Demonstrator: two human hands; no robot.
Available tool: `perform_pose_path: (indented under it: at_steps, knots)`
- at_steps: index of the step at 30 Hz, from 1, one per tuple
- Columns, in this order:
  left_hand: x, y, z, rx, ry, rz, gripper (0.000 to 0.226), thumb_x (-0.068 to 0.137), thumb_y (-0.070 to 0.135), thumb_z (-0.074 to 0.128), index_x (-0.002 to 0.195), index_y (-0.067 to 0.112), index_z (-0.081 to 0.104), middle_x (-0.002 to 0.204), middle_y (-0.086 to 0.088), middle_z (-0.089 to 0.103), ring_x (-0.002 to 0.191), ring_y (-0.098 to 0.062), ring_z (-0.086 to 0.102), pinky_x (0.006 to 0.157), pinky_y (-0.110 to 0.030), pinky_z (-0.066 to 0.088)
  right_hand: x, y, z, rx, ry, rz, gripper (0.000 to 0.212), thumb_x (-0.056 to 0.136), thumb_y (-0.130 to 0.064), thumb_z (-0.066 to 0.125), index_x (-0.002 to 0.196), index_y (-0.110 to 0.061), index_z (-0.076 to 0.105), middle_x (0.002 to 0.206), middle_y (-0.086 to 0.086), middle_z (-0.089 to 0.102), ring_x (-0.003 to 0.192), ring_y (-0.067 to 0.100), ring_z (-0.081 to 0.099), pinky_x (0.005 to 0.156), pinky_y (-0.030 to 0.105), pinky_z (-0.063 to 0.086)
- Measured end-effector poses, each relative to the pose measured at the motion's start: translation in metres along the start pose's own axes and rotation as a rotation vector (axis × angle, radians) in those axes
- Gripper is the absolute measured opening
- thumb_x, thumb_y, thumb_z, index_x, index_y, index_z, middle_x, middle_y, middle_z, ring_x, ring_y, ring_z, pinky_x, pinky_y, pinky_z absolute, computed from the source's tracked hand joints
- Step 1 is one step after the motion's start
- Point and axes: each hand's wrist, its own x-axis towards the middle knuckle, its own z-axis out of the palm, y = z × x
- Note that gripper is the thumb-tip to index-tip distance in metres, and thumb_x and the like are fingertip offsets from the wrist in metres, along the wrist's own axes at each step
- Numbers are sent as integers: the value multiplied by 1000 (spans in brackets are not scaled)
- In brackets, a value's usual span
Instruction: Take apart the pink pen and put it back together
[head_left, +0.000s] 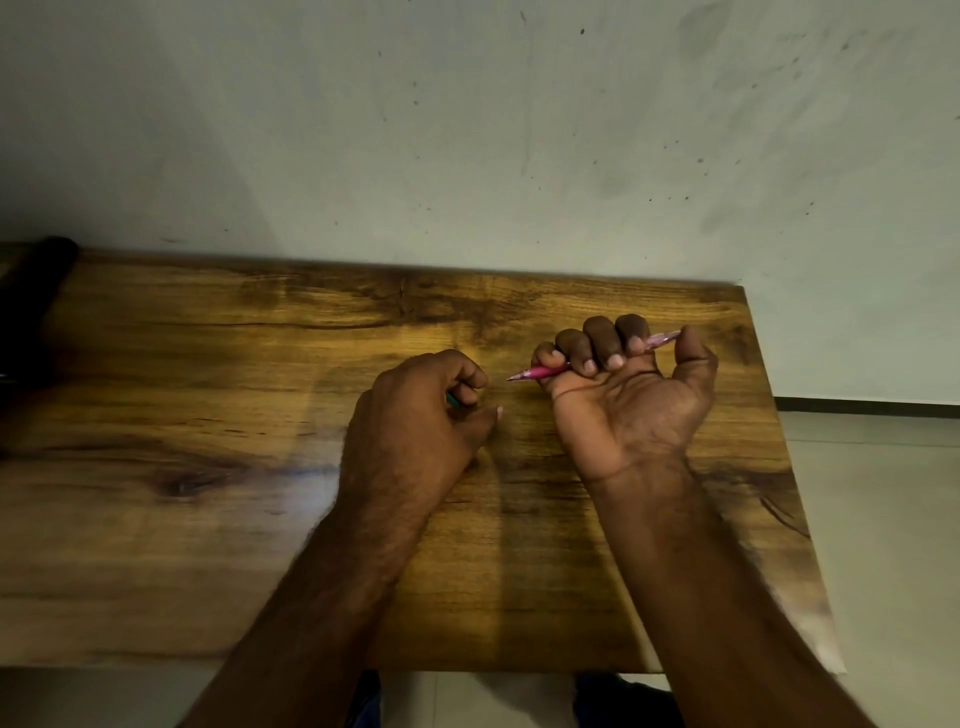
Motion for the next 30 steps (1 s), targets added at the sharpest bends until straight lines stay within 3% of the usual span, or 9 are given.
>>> perform_pose_path:
  at_steps: [19, 30]
  knots:
    - [-2, 6, -4, 45, 9, 15, 24, 76, 36, 89, 94, 38, 73, 80, 21, 67, 74, 6, 63, 67, -31, 61, -1, 1, 3, -70, -45, -2, 42, 87, -54, 40, 67, -17, 39, 61, 0, 30, 59, 18, 27, 64, 36, 33]
    - [-2, 7, -6, 45, -4, 29, 24, 77, 37, 88, 96, 34, 74, 82, 19, 68, 75, 5, 63, 68, -26, 57, -3, -6, 14, -315, -164, -88, 43, 90, -48, 34, 65, -13, 37, 56, 1, 28, 59, 20, 20, 62, 37, 26]
